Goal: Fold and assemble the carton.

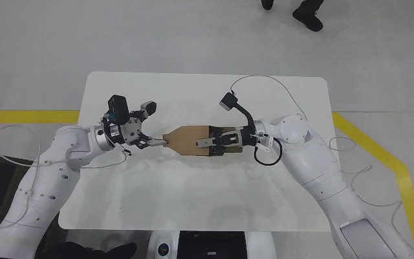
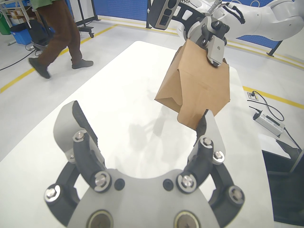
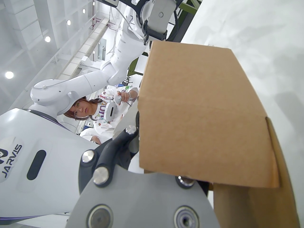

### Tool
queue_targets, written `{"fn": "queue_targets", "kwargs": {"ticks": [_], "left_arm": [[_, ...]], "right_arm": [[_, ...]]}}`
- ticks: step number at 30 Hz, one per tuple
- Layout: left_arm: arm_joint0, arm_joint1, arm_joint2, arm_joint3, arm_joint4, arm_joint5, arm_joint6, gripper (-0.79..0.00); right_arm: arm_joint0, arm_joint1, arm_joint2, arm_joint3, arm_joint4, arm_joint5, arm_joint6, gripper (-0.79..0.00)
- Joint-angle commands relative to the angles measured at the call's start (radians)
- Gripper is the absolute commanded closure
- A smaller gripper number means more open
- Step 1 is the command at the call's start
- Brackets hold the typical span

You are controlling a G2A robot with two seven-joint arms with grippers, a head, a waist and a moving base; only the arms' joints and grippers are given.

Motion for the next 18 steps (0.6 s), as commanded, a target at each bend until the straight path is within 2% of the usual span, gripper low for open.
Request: {"fn": "queue_targets", "kwargs": {"ticks": [1, 10, 18], "left_arm": [[-0.006, -0.003, 0.004, 0.004, -0.003, 0.000, -0.005, -0.785], [-0.028, -0.017, 0.024, 0.016, -0.019, 0.001, -0.034, -0.785], [-0.028, -0.025, 0.027, 0.008, -0.027, -0.009, -0.037, -0.785]], "right_arm": [[0.001, -0.001, -0.004, -0.002, 0.000, -0.001, 0.001, 0.000], [0.003, -0.006, -0.016, -0.005, 0.018, -0.009, 0.008, 0.000], [0.001, -0.012, -0.020, 0.017, 0.096, -0.016, 0.036, 0.000]]}}
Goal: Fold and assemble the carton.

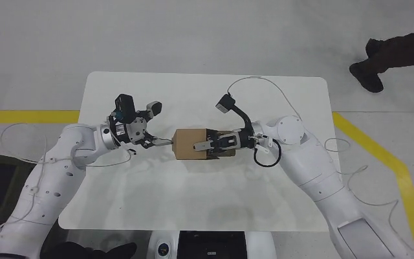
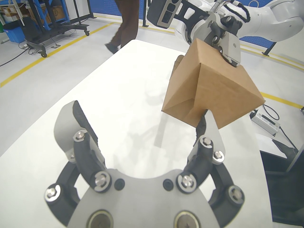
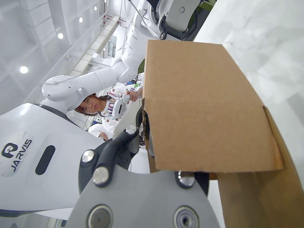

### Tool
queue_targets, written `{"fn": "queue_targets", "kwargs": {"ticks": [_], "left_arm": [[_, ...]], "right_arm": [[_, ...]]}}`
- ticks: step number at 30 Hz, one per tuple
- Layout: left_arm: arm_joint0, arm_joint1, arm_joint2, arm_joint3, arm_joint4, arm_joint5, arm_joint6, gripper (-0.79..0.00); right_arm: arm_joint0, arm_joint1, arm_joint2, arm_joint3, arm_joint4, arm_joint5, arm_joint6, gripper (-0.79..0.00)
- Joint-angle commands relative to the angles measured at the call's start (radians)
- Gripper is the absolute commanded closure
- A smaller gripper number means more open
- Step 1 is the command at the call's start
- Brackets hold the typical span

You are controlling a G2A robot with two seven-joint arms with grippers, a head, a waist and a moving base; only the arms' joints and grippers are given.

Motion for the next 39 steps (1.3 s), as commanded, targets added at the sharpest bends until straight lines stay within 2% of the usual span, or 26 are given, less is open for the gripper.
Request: {"fn": "queue_targets", "kwargs": {"ticks": [1, 24, 35, 39], "left_arm": [[0.000, -0.002, -0.001, -0.003, -0.001, -0.003, -0.001, -0.785], [-0.015, -0.030, 0.033, -0.031, 0.016, -0.013, 0.004, -0.785], [-0.016, -0.033, 0.031, -0.028, 0.027, -0.013, 0.012, -0.785], [-0.010, -0.027, 0.001, -0.008, 0.042, -0.013, 0.016, -0.785]], "right_arm": [[0.001, -0.001, -0.001, 0.004, 0.013, -0.004, 0.006, 0.000], [0.018, -0.029, -0.037, 0.077, 0.122, -0.023, 0.055, 0.000], [0.026, -0.035, -0.035, 0.101, 0.117, -0.028, 0.058, 0.000], [0.029, -0.035, -0.032, 0.121, 0.087, -0.025, 0.047, 0.000]]}}
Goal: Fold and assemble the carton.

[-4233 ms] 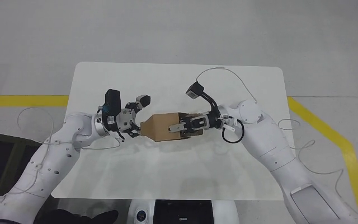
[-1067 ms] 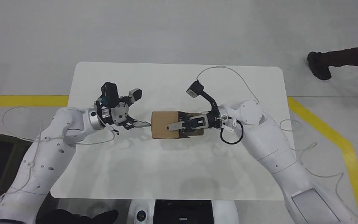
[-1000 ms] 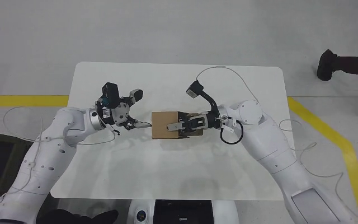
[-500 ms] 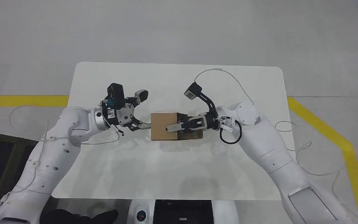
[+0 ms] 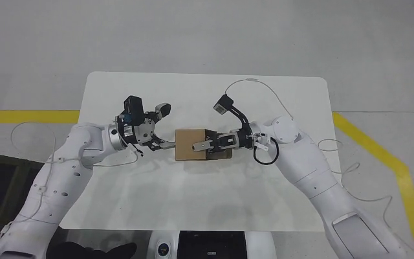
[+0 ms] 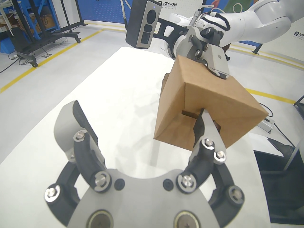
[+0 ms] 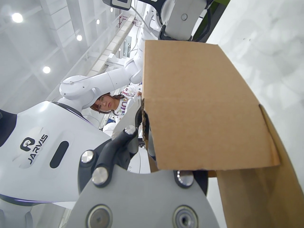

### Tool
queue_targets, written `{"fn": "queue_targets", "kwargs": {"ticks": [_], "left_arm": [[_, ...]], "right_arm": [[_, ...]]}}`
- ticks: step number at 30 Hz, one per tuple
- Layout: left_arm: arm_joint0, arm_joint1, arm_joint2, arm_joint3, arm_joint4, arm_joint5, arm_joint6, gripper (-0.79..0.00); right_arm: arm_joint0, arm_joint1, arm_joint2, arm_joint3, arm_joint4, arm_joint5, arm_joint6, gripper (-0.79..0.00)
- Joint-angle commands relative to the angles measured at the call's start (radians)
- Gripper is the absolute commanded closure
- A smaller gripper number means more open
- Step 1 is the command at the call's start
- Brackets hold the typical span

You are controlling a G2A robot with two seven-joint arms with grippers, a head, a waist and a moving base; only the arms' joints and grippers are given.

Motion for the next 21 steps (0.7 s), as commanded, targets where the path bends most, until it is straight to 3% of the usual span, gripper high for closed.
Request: {"fn": "queue_targets", "kwargs": {"ticks": [1, 8, 21], "left_arm": [[0.005, 0.004, -0.023, 0.014, 0.008, 0.002, 0.003, -0.785], [0.049, 0.018, -0.078, 0.014, 0.064, 0.000, 0.000, -0.785], [0.124, 0.052, -0.017, 0.007, 0.318, 0.000, 0.085, -0.785]], "right_arm": [[0.001, 0.000, 0.001, 0.013, -0.016, 0.003, -0.007, 0.000], [0.012, -0.003, -0.010, 0.057, -0.074, 0.013, -0.034, 0.000], [0.066, -0.043, -0.089, 0.211, -0.148, 0.042, -0.101, 0.000]]}}
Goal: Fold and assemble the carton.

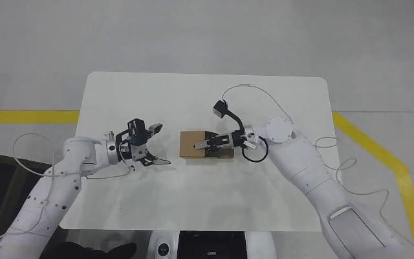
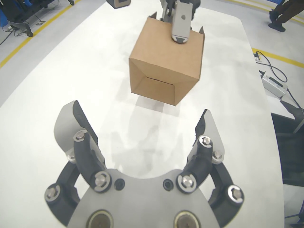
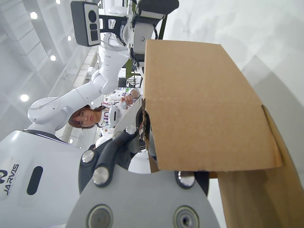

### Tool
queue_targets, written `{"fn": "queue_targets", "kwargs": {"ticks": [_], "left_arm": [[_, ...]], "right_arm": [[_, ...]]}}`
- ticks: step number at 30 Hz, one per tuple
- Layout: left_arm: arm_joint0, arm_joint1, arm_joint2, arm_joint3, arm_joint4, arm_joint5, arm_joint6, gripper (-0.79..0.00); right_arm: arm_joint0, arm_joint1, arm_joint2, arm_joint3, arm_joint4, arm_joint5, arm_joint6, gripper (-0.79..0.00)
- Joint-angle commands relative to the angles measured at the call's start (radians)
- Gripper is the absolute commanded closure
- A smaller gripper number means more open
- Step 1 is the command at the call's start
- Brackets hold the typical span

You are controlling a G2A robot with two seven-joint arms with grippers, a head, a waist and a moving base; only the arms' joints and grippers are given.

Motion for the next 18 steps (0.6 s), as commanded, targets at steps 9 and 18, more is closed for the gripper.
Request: {"fn": "queue_targets", "kwargs": {"ticks": [9, 18], "left_arm": [[-0.011, 0.007, 0.037, 0.003, 0.109, 0.001, 0.090, -0.785], [-0.040, -0.008, 0.072, -0.017, 0.149, 0.051, 0.086, -0.785]], "right_arm": [[0.045, -0.041, -0.055, 0.150, -0.015, 0.003, -0.025, -0.015], [0.065, -0.054, -0.051, 0.197, -0.014, -0.011, -0.019, -0.345]]}}
